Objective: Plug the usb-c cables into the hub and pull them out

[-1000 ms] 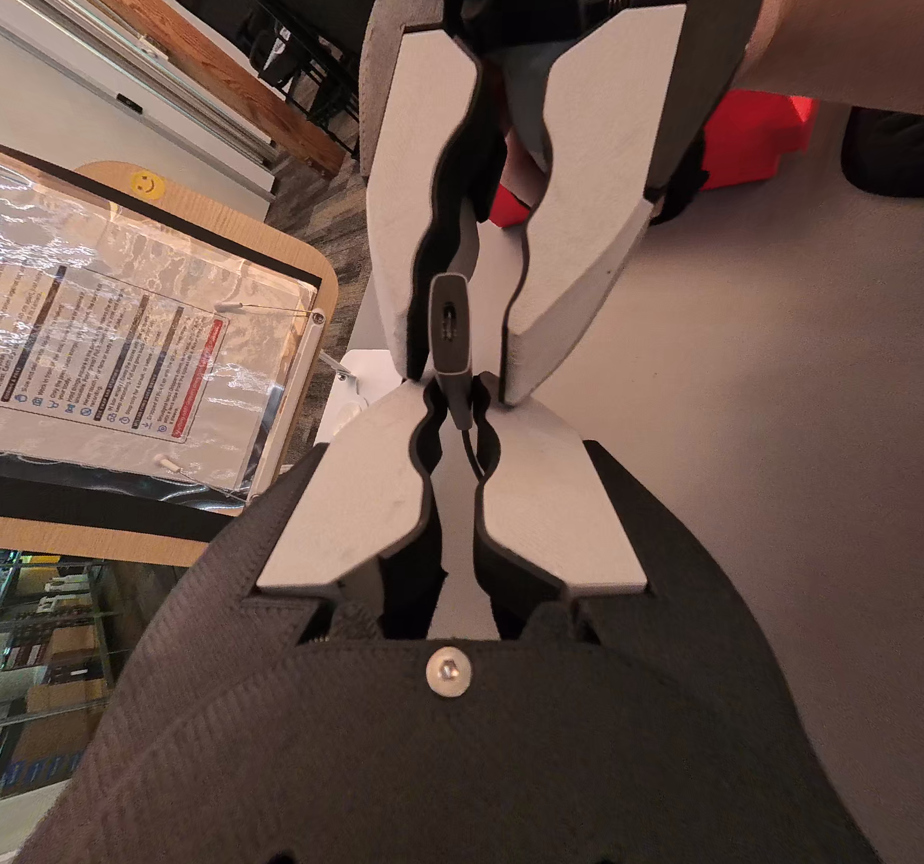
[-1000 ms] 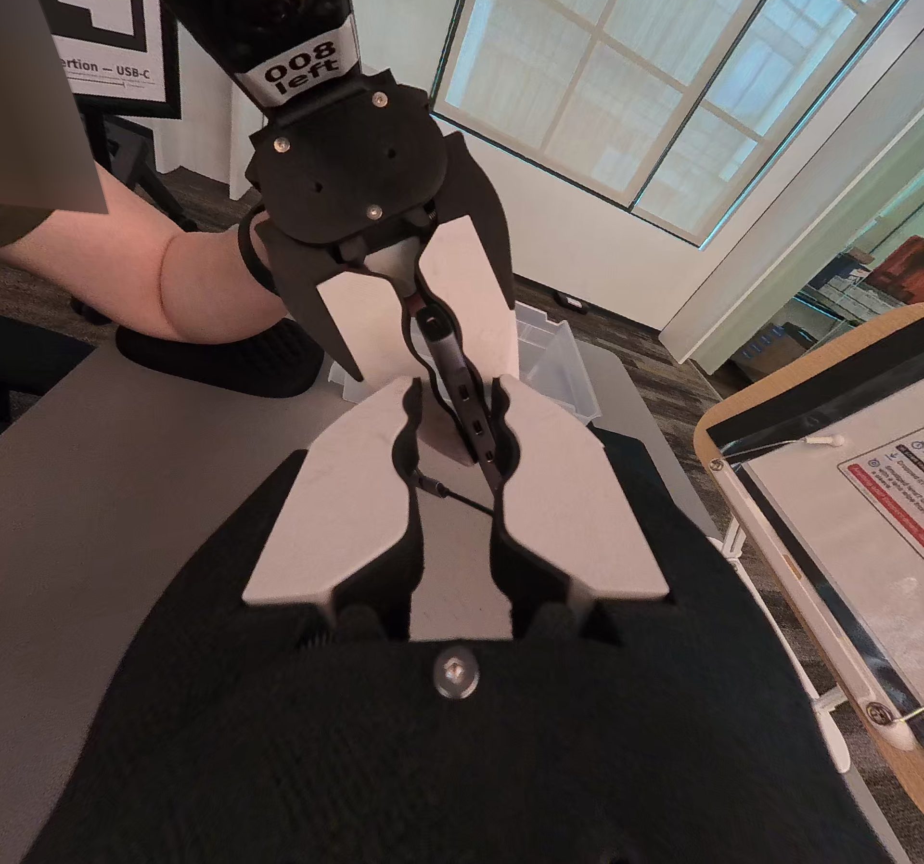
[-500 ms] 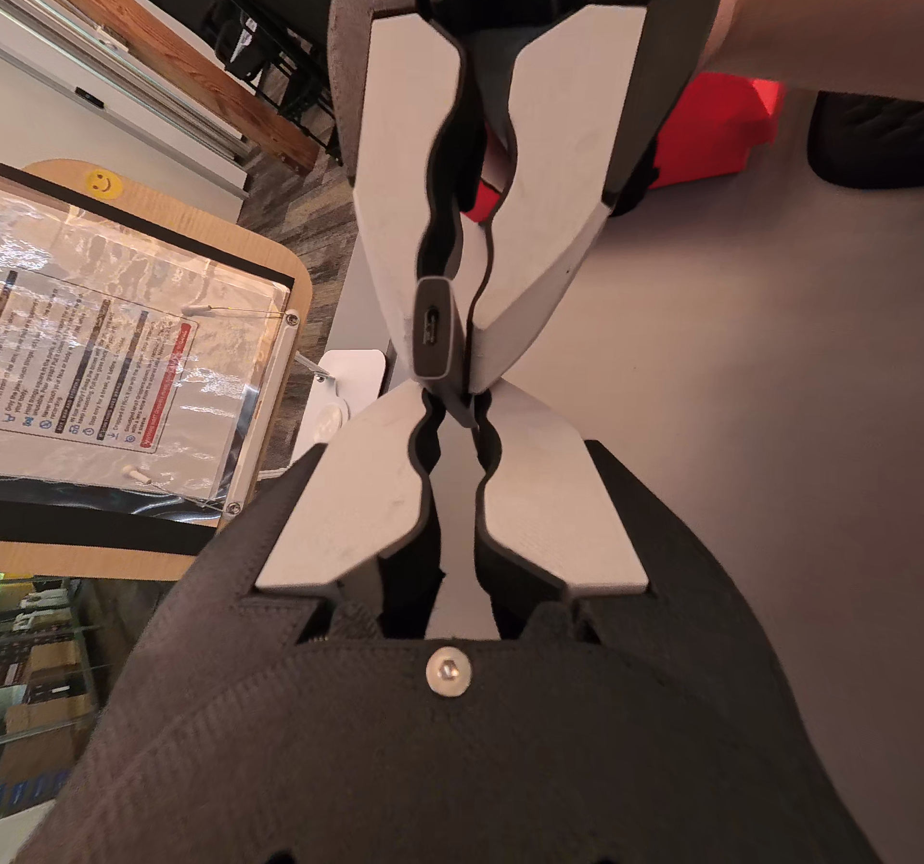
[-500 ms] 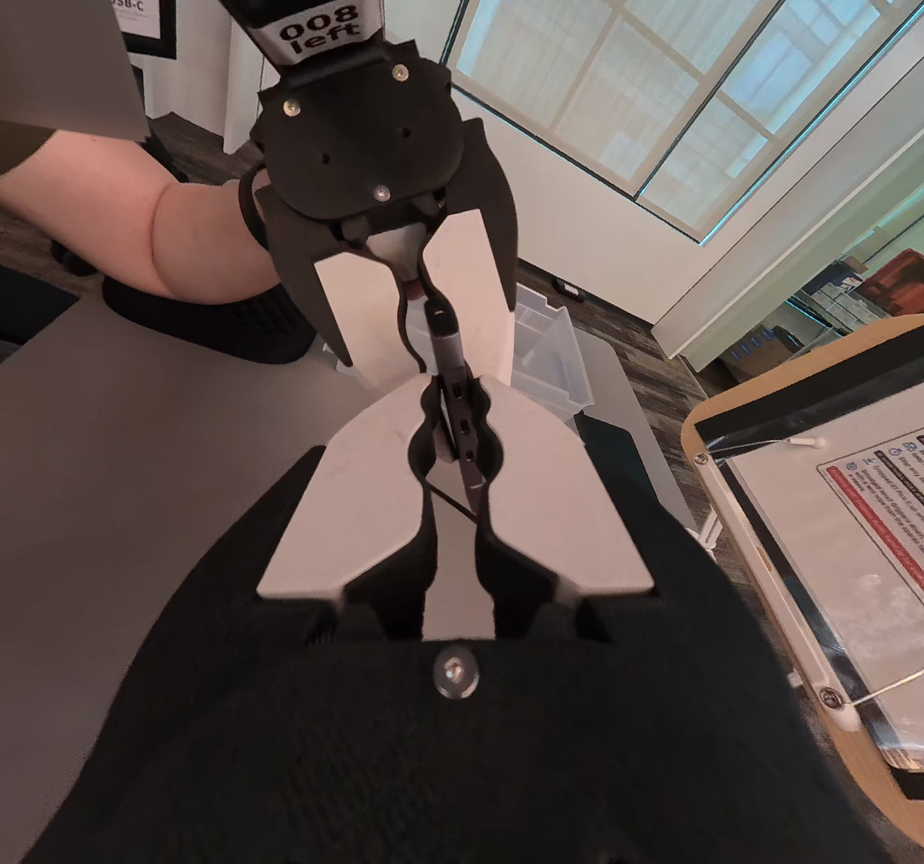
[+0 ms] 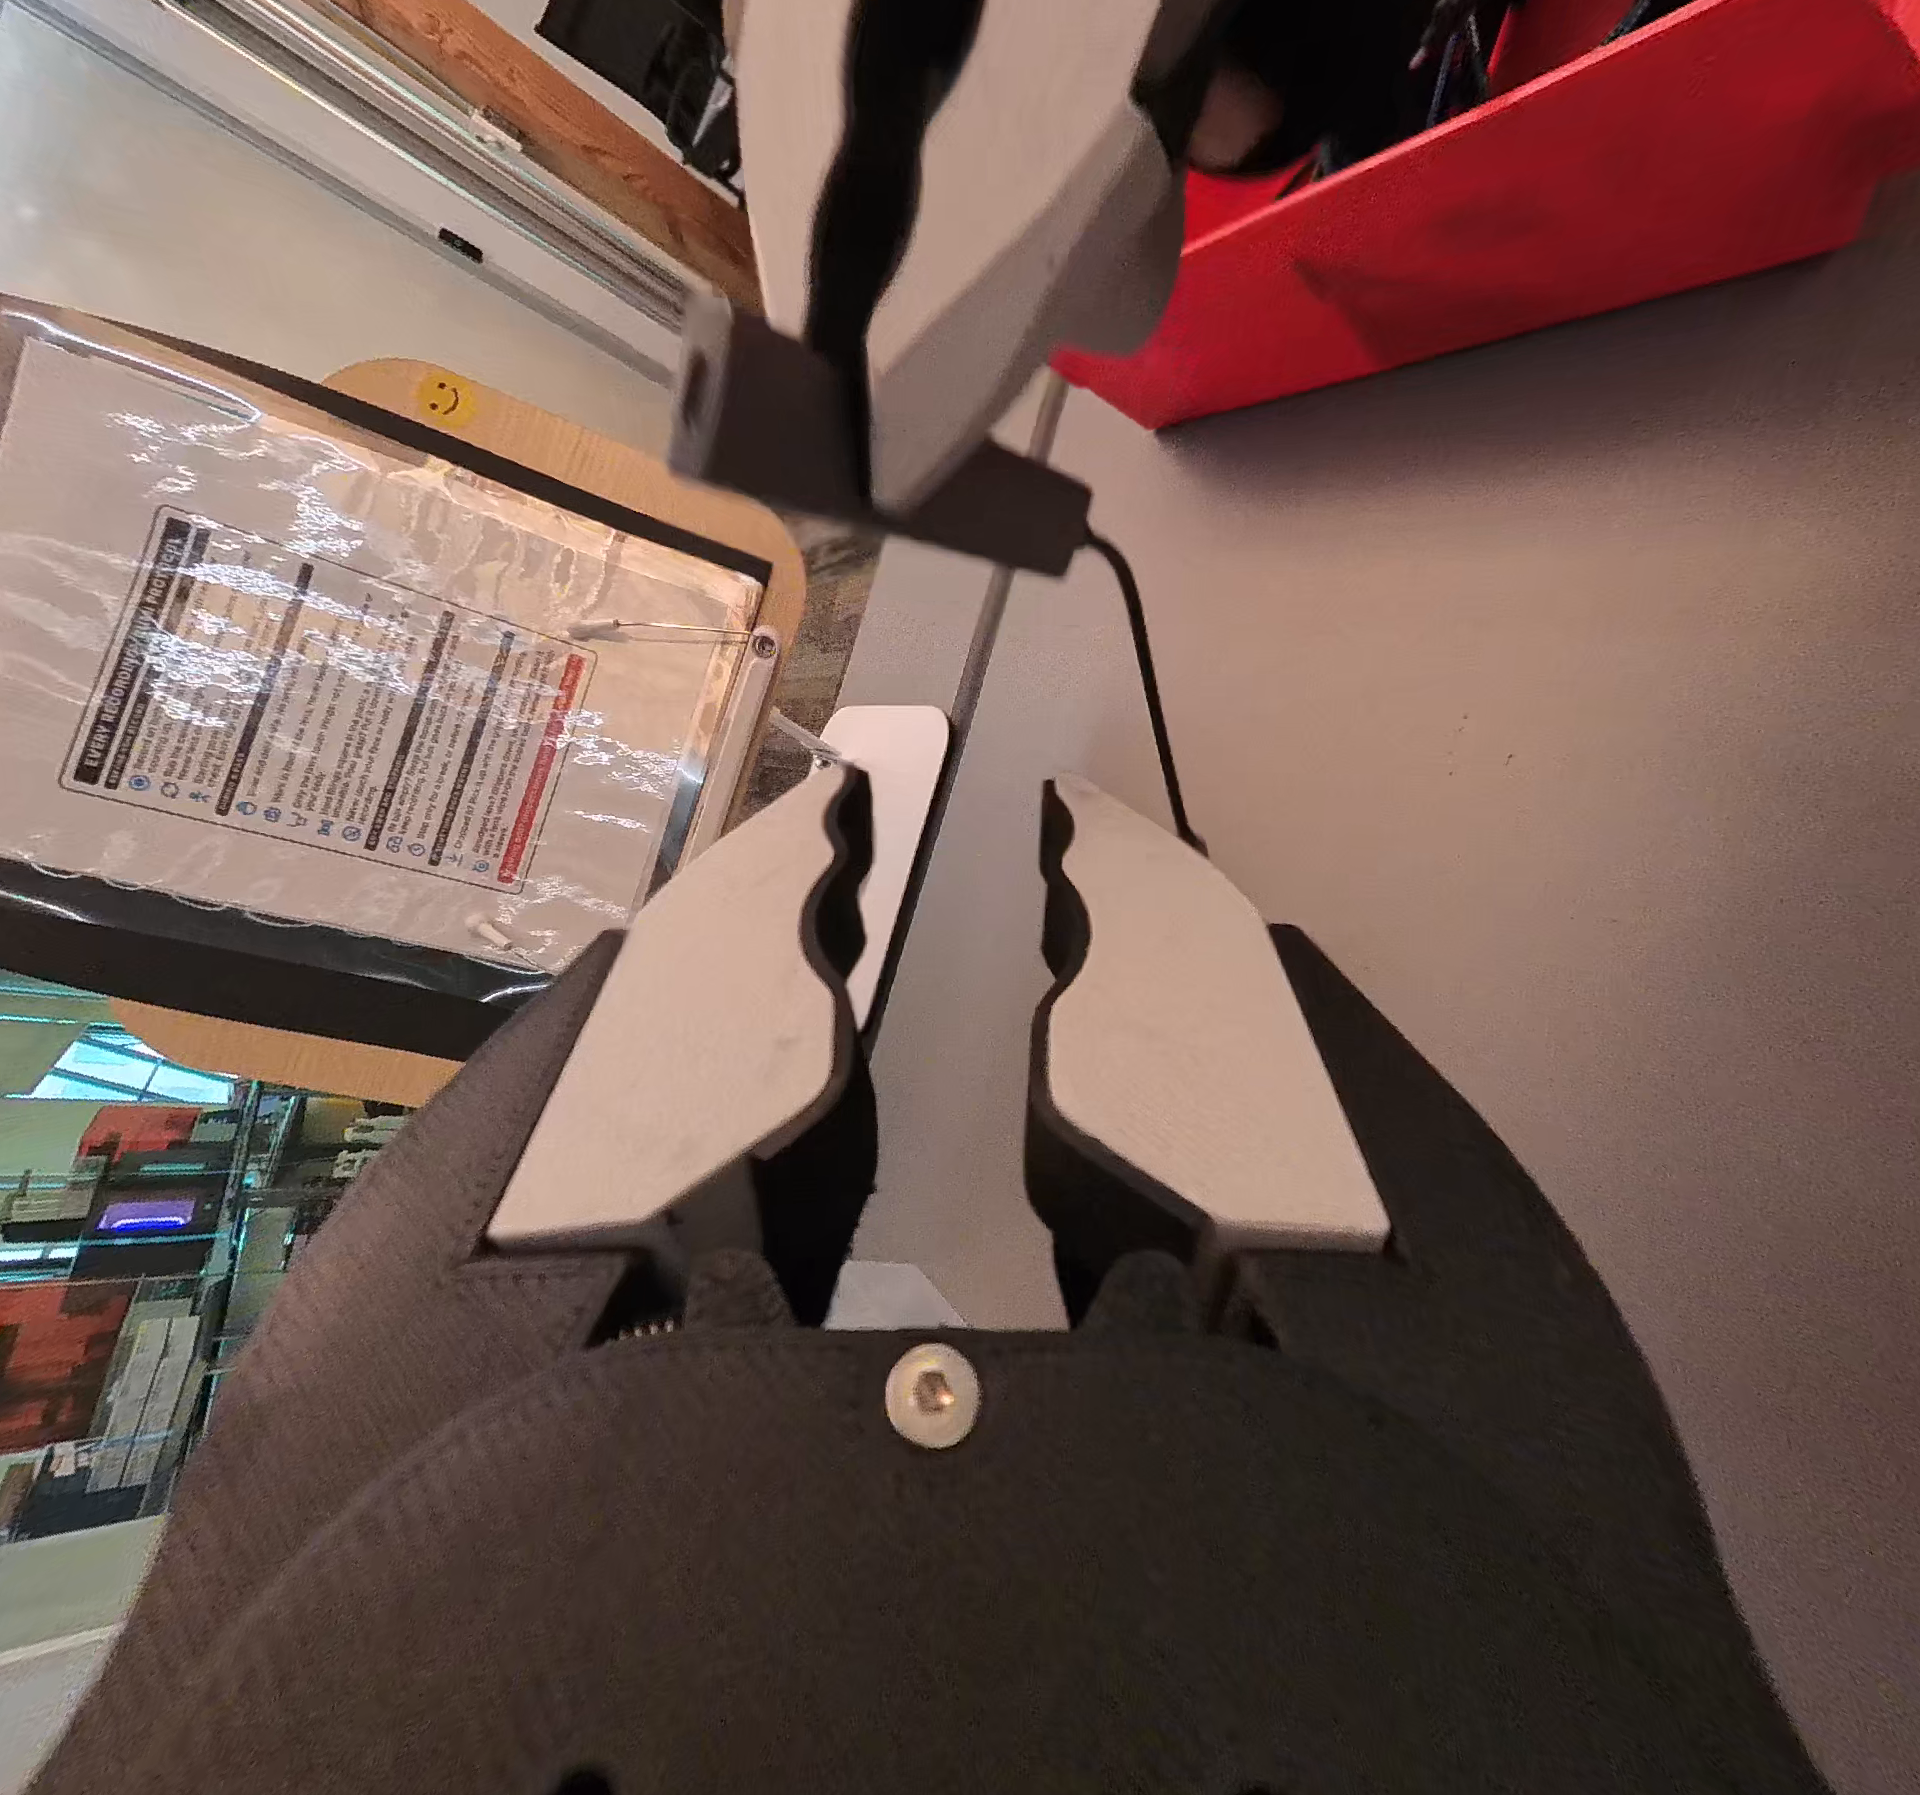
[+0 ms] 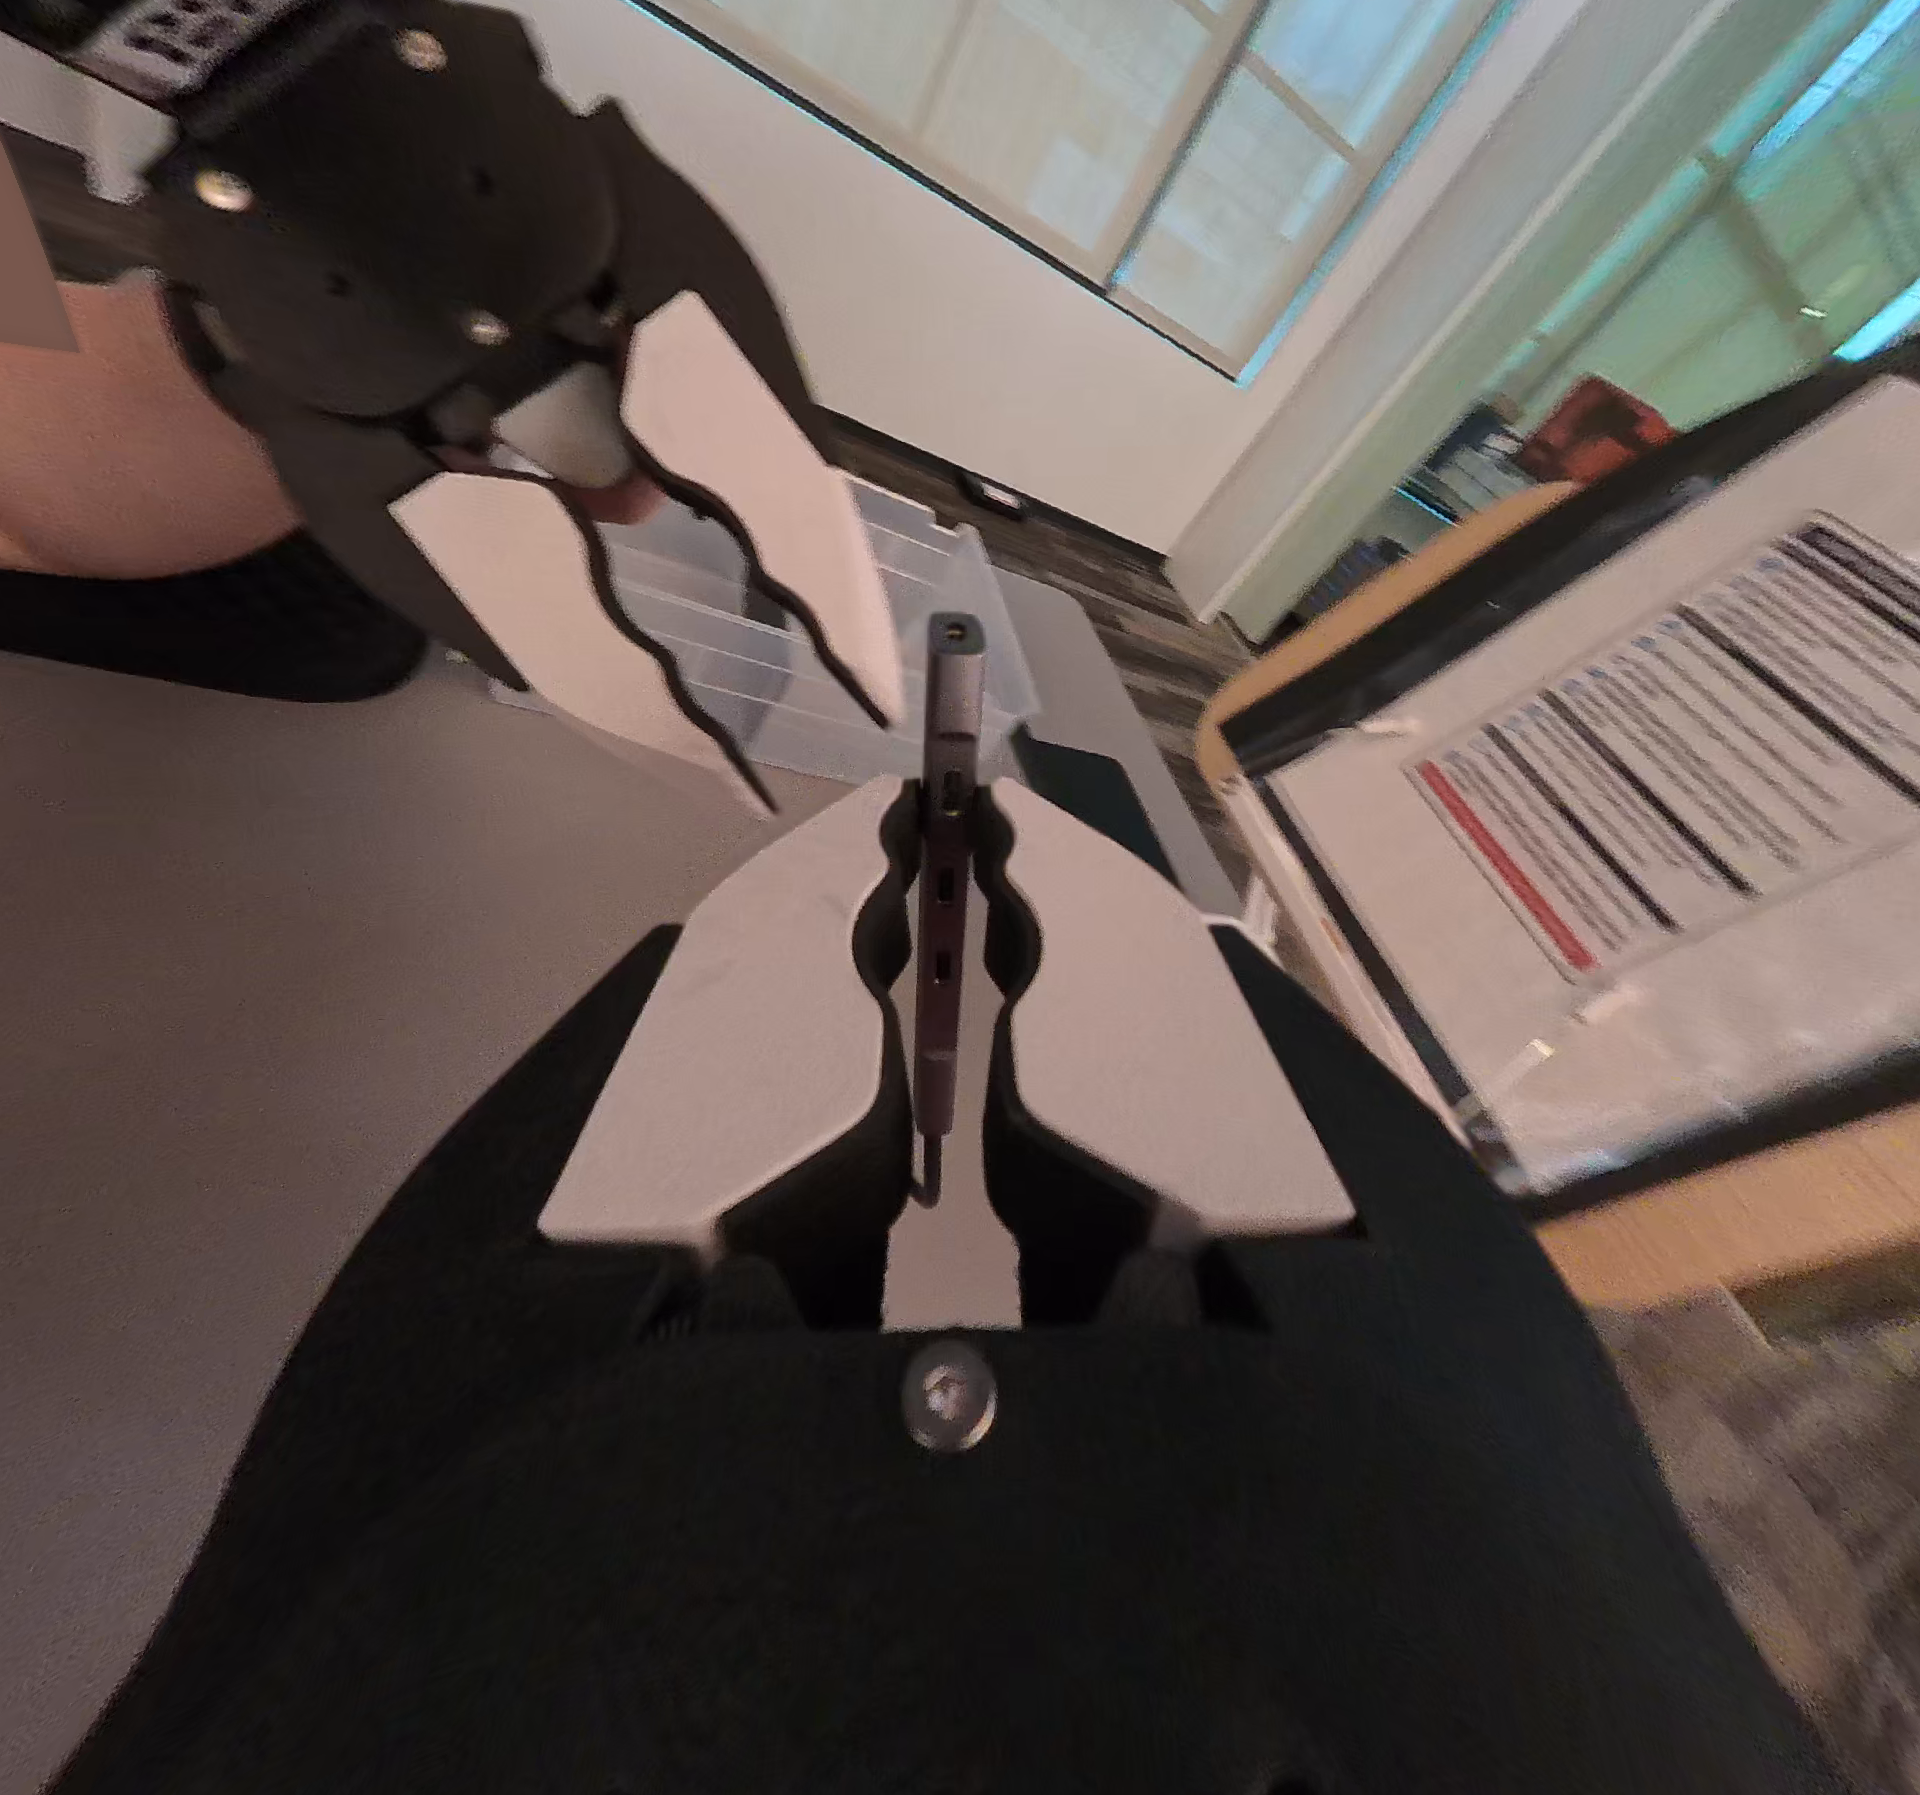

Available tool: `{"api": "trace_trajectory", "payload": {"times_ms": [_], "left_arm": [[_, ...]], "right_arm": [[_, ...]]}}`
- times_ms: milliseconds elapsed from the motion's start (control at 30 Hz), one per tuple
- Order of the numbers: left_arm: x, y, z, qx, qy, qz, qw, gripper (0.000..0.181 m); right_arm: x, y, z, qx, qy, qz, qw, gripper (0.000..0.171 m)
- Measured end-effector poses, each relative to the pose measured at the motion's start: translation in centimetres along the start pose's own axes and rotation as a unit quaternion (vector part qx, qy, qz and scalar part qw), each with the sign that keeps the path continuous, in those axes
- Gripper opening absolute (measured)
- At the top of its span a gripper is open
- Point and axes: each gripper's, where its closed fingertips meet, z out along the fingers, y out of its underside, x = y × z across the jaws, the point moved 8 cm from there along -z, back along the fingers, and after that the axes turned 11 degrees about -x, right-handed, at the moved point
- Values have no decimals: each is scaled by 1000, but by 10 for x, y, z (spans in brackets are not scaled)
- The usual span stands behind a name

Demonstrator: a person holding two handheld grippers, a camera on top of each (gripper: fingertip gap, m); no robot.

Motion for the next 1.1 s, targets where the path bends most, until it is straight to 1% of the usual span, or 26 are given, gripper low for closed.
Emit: {"api": "trace_trajectory", "payload": {"times_ms": [33,100,167,233,300,367,433,533,600,633,700,767,900,1100], "left_arm": [[-1,1,1,-4,-1,-2,1000,34],[-2,3,3,-18,1,-10,1000,42],[-2,4,5,-25,6,-16,1000,45],[-3,4,5,-20,6,-23,1000,45],[-2,1,4,-9,15,-31,999,44],[0,0,5,-3,22,-36,999,44],[2,0,9,-6,29,-39,999,45],[6,0,13,-9,50,-45,998,46],[7,0,16,-10,59,-52,997,46],[7,1,17,-11,63,-53,997,46],[7,2,18,-14,66,-55,996,46],[7,3,20,-17,66,-55,996,46],[7,4,22,-19,72,-58,996,46],[9,5,23,-23,78,-54,995,45]], "right_arm": [[6,1,-8,-7,23,4,1000,10],[17,0,-30,-16,81,7,997,10],[29,-2,-62,-20,161,10,987,10],[39,-3,-101,-5,247,20,969,10],[46,3,-135,-5,318,34,947,10],[52,15,-161,-26,368,56,928,10],[59,35,-175,-55,390,88,915,10],[74,80,-179,-127,395,153,897,10],[82,114,-172,-187,376,195,886,10],[85,129,-166,-215,364,209,882,11],[86,147,-154,-266,343,205,877,10],[88,156,-142,-304,340,193,869,11],[89,163,-122,-359,332,164,857,11],[90,169,-110,-396,330,140,845,11]]}}
